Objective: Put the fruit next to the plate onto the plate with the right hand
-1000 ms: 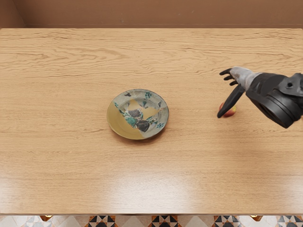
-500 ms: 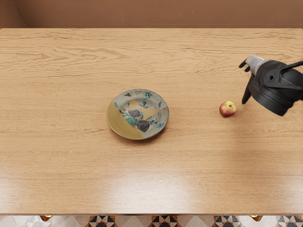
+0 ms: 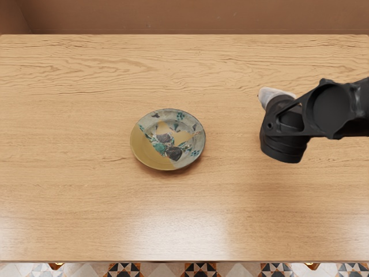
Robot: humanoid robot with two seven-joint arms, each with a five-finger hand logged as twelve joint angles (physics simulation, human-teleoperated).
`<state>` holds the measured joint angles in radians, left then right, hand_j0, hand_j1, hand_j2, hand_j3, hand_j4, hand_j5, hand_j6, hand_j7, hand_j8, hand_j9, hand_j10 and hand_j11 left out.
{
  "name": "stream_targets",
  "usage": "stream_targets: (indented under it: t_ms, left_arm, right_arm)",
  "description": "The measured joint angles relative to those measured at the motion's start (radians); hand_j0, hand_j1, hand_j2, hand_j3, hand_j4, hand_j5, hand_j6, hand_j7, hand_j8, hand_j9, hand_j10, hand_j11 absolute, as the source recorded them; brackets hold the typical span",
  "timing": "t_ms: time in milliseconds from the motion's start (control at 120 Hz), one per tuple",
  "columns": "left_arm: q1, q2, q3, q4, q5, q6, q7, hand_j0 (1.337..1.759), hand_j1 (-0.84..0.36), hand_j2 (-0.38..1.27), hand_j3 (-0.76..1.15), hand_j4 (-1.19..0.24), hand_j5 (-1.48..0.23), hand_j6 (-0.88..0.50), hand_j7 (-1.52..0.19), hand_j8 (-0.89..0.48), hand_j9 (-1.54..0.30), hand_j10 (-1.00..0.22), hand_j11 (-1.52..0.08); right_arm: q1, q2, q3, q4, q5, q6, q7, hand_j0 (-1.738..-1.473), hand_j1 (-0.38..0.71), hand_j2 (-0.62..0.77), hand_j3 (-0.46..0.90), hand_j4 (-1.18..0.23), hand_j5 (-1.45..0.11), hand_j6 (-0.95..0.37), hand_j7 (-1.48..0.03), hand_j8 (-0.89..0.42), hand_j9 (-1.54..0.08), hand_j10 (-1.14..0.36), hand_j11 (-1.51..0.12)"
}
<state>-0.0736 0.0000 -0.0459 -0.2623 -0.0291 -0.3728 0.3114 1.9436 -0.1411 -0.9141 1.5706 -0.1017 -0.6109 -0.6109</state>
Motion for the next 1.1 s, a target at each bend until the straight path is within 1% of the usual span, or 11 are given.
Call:
stream_targets:
  t_ms: [200, 317, 442, 542, 658, 750, 883, 1000, 1100]
  left_arm:
    - [0.0, 0.0, 0.0, 0.0, 0.0, 0.0, 0.0, 1.658, 0.35, 0.0, 0.0, 0.0, 0.0, 0.0, 0.0, 0.0, 0.0, 0.0, 0.0]
    - [0.0, 0.0, 0.0, 0.0, 0.0, 0.0, 0.0, 1.658, 0.35, 0.0, 0.0, 0.0, 0.0, 0.0, 0.0, 0.0, 0.0, 0.0, 0.0]
    - [0.0, 0.0, 0.0, 0.0, 0.0, 0.0, 0.0, 1.658, 0.35, 0.0, 0.0, 0.0, 0.0, 0.0, 0.0, 0.0, 0.0, 0.0, 0.0]
    - [0.0, 0.0, 0.0, 0.0, 0.0, 0.0, 0.0, 1.658, 0.35, 0.0, 0.0, 0.0, 0.0, 0.0, 0.0, 0.0, 0.0, 0.0, 0.0]
    - [0.0, 0.0, 0.0, 0.0, 0.0, 0.0, 0.0, 1.658, 0.35, 0.0, 0.0, 0.0, 0.0, 0.0, 0.0, 0.0, 0.0, 0.0, 0.0]
    - [0.0, 0.0, 0.0, 0.0, 0.0, 0.0, 0.0, 1.658, 0.35, 0.0, 0.0, 0.0, 0.0, 0.0, 0.0, 0.0, 0.0, 0.0, 0.0]
    - [0.001, 0.0, 0.0, 0.0, 0.0, 0.0, 0.0, 1.658, 0.35, 0.0, 0.0, 0.0, 0.0, 0.0, 0.0, 0.0, 0.0, 0.0, 0.0]
    - [0.002, 0.0, 0.001, 0.0, 0.0, 0.0, 0.0, 1.658, 0.35, 0.0, 0.0, 0.0, 0.0, 0.0, 0.0, 0.0, 0.0, 0.0, 0.0]
    - [0.003, 0.0, 0.002, 0.0, 0.0, 0.0, 0.0, 1.658, 0.35, 0.0, 0.0, 0.0, 0.0, 0.0, 0.0, 0.0, 0.0, 0.0, 0.0]
  right_arm:
    - [0.027, 0.066, -0.086, 0.05, 0.067, 0.0, 0.0, -1.658, -0.22, -0.02, 0.0, -0.11, -0.14, -0.11, -0.14, -0.11, -0.14, -0.11, -0.14]
    - [0.031, 0.099, -0.159, 0.054, 0.105, 0.0, 0.0, -1.658, -0.2, -0.02, 0.0, -0.13, -0.16, -0.13, -0.16, -0.13, -0.16, -0.13, -0.16]
    - [0.032, 0.125, -0.192, 0.053, 0.129, 0.0, 0.0, -1.658, -0.19, -0.03, 0.0, -0.13, -0.17, -0.14, -0.17, -0.13, -0.17, -0.13, -0.17]
    - [0.032, 0.132, -0.241, 0.054, 0.142, 0.0, 0.0, -1.658, -0.19, -0.03, 0.0, -0.13, -0.17, -0.14, -0.17, -0.13, -0.17, -0.13, -0.17]
    - [0.023, 0.101, -0.271, 0.034, 0.141, 0.0, 0.0, -1.658, -0.23, -0.02, 0.0, -0.1, -0.13, -0.1, -0.13, -0.1, -0.13, -0.1, -0.13]
    - [0.015, 0.085, -0.26, 0.021, 0.078, 0.0, 0.0, -1.658, -0.26, -0.01, 0.0, -0.08, -0.1, -0.08, -0.1, -0.08, -0.1, -0.07, -0.1]
    - [-0.006, 0.051, -0.244, 0.015, -0.077, 0.0, 0.0, -1.658, -0.29, -0.01, 0.0, -0.05, -0.07, -0.05, -0.07, -0.05, -0.07, -0.05, -0.07]
    - [-0.052, 0.003, -0.192, 0.013, -0.208, 0.0, 0.0, -1.658, -0.3, -0.01, 0.0, -0.04, -0.05, -0.04, -0.05, -0.04, -0.05, -0.04, -0.05]
    - [-0.07, -0.023, -0.162, 0.017, -0.286, 0.0, 0.0, -1.658, -0.31, -0.01, 0.0, -0.04, -0.05, -0.04, -0.05, -0.04, -0.05, -0.04, -0.05]
